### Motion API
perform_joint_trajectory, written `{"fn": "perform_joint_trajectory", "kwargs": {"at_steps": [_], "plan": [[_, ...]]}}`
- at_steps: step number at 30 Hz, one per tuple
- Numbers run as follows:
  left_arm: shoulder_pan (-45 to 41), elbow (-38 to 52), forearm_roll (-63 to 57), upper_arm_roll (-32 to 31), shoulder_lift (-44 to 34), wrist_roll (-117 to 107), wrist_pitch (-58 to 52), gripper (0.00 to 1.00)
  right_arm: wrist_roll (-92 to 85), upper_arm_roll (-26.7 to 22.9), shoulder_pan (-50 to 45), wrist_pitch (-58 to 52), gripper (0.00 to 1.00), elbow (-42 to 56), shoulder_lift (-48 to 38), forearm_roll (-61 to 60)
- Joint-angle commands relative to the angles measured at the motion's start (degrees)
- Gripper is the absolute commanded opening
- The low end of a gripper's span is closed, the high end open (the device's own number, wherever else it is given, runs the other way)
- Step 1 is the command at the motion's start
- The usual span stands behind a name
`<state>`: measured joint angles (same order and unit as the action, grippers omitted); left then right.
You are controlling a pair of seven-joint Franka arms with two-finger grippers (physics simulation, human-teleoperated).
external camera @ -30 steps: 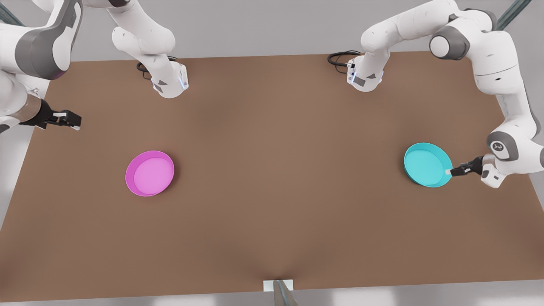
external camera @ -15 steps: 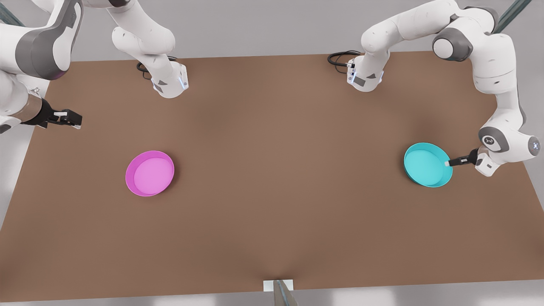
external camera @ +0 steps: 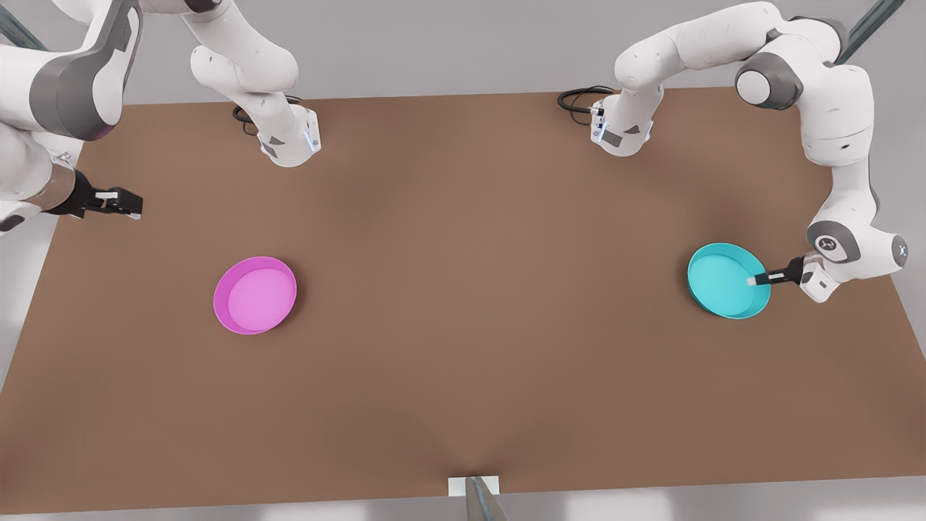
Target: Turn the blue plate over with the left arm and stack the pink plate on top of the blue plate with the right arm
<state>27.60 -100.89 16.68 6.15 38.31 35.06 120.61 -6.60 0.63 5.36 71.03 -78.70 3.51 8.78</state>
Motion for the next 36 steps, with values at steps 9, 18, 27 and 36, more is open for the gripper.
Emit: {"fn": "perform_joint_trajectory", "kwargs": {"at_steps": [9, 18, 27, 36], "plan": [[-0.1, 0.1, 0.5, 0.0, -0.1, 2.2, -0.3, 0.25, 0.0, 0.0, 0.0, -0.1, 1.0, -0.1, -0.1, -0.1], [-3.8, 1.9, -0.6, -0.2, -4.4, -1.4, -0.1, 0.21, 0.0, -0.3, 0.1, 0.0, 1.0, -0.6, 0.0, -0.1], [-28.4, 6.1, -19.4, 0.0, -20.7, -32.5, -9.4, 0.21, -0.2, -1.1, 0.3, 0.3, 1.0, -1.0, 0.1, -0.1], [-57.4, 12.7, -56.7, 5.7, -17.1, -76.5, -16.0, 0.21, -0.6, -1.5, 0.3, 0.6, 1.0, -1.7, 0.1, -0.1]]}}
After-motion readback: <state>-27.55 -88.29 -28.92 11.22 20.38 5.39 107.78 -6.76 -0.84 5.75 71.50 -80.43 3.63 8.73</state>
